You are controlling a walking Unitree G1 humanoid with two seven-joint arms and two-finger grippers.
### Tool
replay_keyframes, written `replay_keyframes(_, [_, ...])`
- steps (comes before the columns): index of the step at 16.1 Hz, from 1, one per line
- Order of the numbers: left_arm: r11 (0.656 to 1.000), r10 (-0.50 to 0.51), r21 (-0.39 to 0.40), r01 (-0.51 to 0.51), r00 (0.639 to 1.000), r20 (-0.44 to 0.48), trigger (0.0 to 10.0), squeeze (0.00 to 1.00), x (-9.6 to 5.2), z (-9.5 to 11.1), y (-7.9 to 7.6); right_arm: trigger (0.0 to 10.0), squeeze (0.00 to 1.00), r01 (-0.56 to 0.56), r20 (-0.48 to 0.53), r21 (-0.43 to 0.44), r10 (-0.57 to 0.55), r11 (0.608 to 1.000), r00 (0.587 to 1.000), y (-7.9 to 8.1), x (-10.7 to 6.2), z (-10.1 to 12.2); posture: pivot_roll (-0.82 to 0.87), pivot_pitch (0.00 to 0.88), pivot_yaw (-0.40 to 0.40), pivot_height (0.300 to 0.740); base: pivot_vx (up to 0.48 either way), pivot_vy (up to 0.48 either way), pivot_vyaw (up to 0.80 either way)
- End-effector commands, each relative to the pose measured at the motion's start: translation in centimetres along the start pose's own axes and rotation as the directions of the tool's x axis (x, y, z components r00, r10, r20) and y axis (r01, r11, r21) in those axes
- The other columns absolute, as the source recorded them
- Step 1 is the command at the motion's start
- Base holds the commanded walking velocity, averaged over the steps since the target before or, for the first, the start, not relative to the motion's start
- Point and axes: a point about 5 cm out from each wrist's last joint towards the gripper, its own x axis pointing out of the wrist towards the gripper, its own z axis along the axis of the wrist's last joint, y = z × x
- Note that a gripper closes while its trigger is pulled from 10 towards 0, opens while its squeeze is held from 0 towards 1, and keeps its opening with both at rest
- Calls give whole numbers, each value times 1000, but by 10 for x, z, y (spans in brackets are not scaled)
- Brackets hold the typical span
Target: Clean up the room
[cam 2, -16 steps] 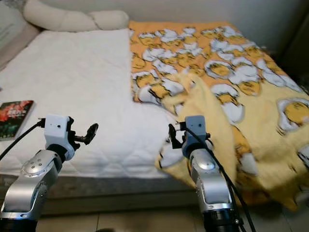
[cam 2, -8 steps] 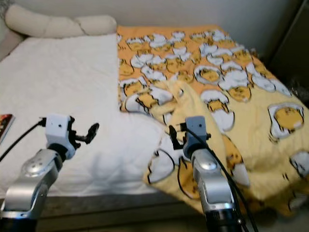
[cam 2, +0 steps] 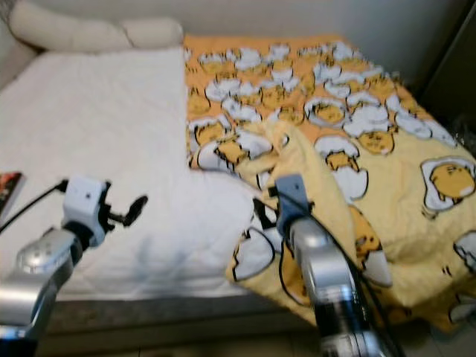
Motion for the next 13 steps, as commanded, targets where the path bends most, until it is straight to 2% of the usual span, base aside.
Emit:
replay_keyframes(1, [996, -63, 61, 65, 997, -43, 10000, 0, 2, 0, 1, 10000, 1000, -39, -95, -25, 37, 999, 995, 6, 16, -13, 54, 0, 35, 740, 0, 0, 0])
replay_keyframes(3, [982, -137, 120, 144, 988, -65, 10000, 0, -3, 2, 1, 10000, 1000, -36, -123, -24, 33, 999, 992, 11, 30, -16, 90, 0, 28, 740, 0, 0, 0])
replay_keyframes(5, [964, -208, 154, 217, 975, -72, 10000, 0, -10, 5, -2, 10000, 1000, -28, -134, -15, 26, 1000, 991, 15, 35, -18, 134, 0, 16, 740, 0, 0, 0])
replay_keyframes(6, [934, -290, 184, 306, 951, -111, 10000, 0, -28, 6, -5, 10000, 1000, -14, -156, -39, 8, 999, 988, 20, 40, -21, 182, 20, 2, 740, 0, 0, 0])
replay_keyframes(8, [927, -290, 200, 319, 944, -161, 10000, 0, -48, 5, 0, 10000, 1000, -6, -170, -67, -5, 998, 985, 25, 43, -22, 219, 89, -10, 740, 0, 0, 0])
replay_keyframes(9, [925, -288, 202, 320, 942, -173, 10000, 0, -60, 8, 1, 10000, 0, 1, -172, -87, -16, 996, 985, 26, 44, -22, 244, 155, -17, 740, 0, 0, 0])
replay_keyframes(10, [930, -276, 200, 310, 944, -181, 10000, 0, -67, 9, 2, 10000, 0, 7, -172, -93, -23, 996, 985, 27, 44, -23, 250, 171, -17, 740, 0, 0, 0])
replay_keyframes(12, [929, -271, 205, 308, 943, -191, 10000, 0, -80, 16, 3, 10000, 0, 17, -167, -47, -25, 999, 986, 28, 44, -25, 273, 240, -28, 740, 0, 0, 0])
replay_keyframes(13, [929, -269, 207, 308, 943, -194, 10000, 0, -83, 17, 3, 10000, 0, 21, -168, -41, -27, 999, 985, 28, 44, -25, 276, 246, -29, 740, 0, 0, 0])
